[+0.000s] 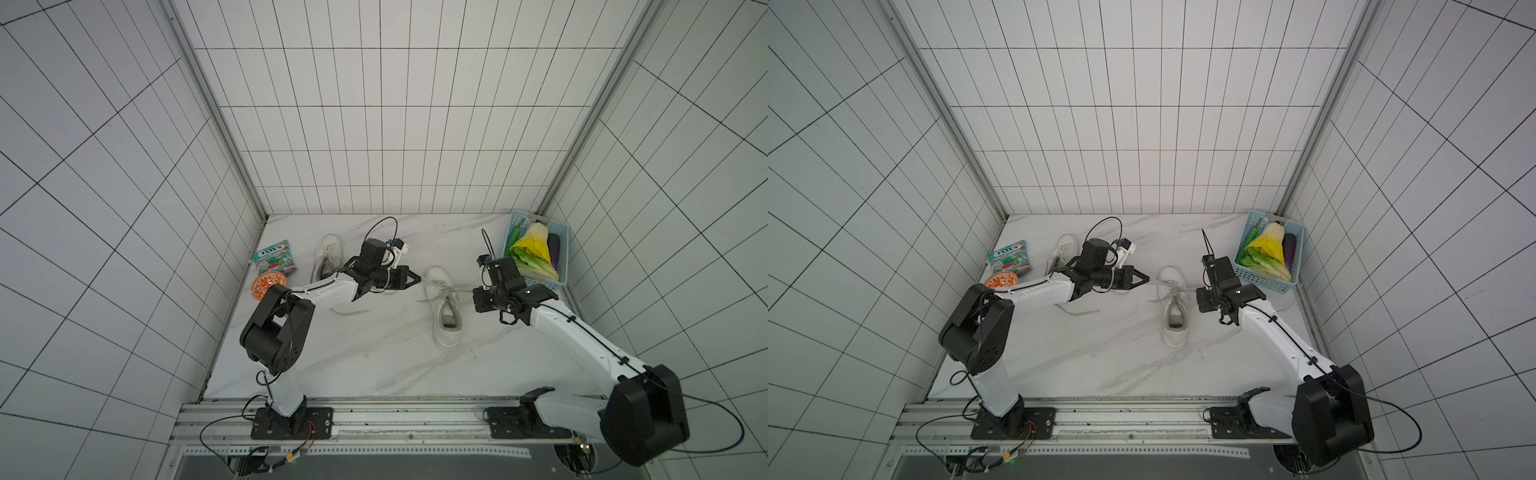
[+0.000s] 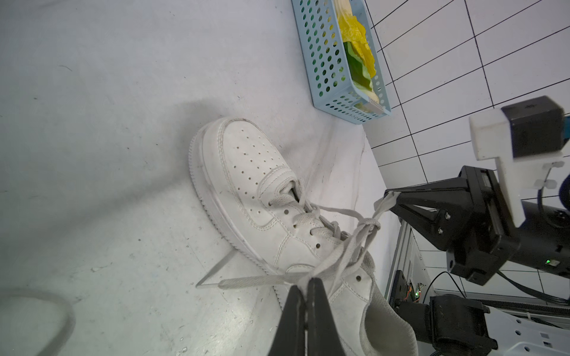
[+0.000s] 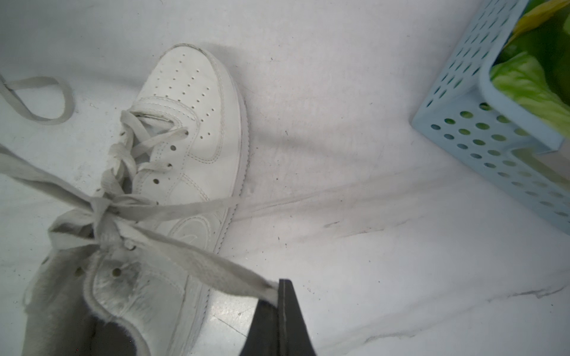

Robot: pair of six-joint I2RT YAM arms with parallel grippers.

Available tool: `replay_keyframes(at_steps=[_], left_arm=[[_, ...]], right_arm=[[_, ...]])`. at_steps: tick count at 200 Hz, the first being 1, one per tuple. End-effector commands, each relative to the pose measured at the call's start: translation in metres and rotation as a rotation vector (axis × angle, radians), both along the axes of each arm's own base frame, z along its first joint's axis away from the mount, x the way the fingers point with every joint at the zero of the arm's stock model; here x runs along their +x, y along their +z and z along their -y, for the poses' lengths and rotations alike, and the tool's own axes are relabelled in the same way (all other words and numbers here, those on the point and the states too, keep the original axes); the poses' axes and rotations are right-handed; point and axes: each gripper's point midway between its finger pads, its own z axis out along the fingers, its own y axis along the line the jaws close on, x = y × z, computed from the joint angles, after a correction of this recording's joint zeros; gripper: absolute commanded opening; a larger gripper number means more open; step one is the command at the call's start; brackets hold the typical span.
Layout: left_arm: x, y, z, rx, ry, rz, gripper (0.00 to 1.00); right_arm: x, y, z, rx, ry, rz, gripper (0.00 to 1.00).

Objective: Tie the shoes
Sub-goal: Tie the shoelace on the shoe.

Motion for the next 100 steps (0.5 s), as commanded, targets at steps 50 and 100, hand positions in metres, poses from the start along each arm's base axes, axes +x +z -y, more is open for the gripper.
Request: replay_keyframes(at_steps=[50, 100], left_arm=[[0.008, 0.0, -0.023, 0.014, 0.052, 0.024, 0.0], [0.011, -0.002, -0.035, 0.017, 0.074, 0.02, 0.0]], right_arm=[[0.006, -0.012, 0.037, -0.128, -0.084, -0.025, 0.0], [0.007, -0.017, 0.045, -0.145, -0.1, -0.04, 0.0]])
